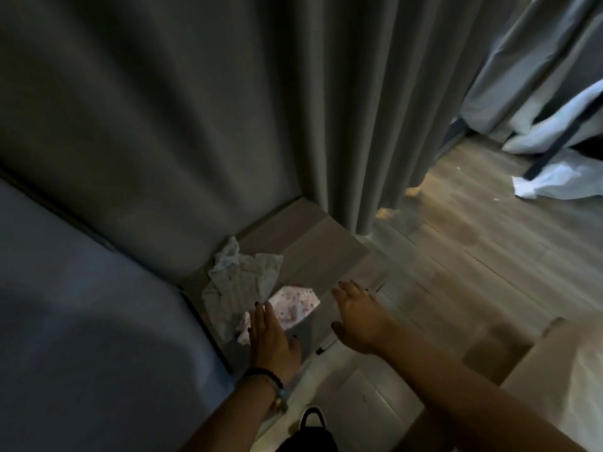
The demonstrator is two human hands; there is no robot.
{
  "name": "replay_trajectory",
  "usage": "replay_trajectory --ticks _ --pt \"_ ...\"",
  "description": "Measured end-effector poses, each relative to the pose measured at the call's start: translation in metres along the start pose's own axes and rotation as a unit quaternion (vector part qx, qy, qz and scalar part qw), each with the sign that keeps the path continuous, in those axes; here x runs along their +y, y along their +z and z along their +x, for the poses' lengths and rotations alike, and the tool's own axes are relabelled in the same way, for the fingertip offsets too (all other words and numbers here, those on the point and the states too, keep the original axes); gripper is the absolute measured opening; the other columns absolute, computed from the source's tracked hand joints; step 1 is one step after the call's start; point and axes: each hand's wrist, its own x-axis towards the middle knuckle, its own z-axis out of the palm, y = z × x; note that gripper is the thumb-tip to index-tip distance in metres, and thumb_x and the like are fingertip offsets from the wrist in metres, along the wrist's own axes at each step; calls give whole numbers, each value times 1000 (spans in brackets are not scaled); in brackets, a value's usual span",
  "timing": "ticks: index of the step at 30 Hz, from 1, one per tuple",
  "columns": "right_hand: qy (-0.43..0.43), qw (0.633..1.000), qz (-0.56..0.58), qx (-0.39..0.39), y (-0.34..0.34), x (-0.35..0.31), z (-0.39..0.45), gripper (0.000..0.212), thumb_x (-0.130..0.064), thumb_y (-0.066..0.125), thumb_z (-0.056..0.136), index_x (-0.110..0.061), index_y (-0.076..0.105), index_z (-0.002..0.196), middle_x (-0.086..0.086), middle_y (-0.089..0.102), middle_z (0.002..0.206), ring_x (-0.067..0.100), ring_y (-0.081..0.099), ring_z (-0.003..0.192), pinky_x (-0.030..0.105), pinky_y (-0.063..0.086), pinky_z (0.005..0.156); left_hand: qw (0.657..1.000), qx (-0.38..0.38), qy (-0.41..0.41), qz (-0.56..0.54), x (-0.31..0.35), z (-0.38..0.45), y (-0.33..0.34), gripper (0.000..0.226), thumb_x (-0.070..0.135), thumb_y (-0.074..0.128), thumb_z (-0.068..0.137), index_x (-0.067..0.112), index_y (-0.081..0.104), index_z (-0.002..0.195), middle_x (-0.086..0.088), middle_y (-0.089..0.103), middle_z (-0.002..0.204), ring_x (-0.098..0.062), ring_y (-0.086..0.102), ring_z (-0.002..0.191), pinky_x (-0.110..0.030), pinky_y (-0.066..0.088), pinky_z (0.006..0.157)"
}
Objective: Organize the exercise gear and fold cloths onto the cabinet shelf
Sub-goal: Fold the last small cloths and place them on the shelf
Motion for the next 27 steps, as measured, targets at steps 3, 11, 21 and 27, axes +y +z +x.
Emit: replay_trajectory --ticks 3,11,21,27 --pt "-10 999 2 -35 -9 18 24 73 -35 54 93 -13 16 152 12 13 159 31 9 147 45 13 120 1000 3 -31 2 9 21 4 88 22 53 94 10 -14 151 -5 -14 161 -23 -9 148 -35 6 121" --pt "-81 991 -22 -105 -30 62 97 65 -32 52 93 -12 25 149 11 25 154 29 25 141 35 24 115 996 17 -84 13 31 78 23 82 28 50 98 13 -9 153 -1 -15 161 -20 2 149 -32 18 119" --pt "-155 968 -52 -192 -26 94 182 64 -32 51 95 -14 23 150 6 18 156 22 26 141 29 30 112 993 -43 -89 -56 34 145 77 43 14 48 99 7 42 141 -13 44 146 -25 39 135 1 24 98" --pt "-162 967 0 -195 11 63 261 55 -26 50 98 -10 29 147 10 31 151 18 37 135 15 25 102 989 -29 -129 -68 -3 177 93 34 22 53 96 17 55 130 -6 49 139 -22 47 127 -28 36 104"
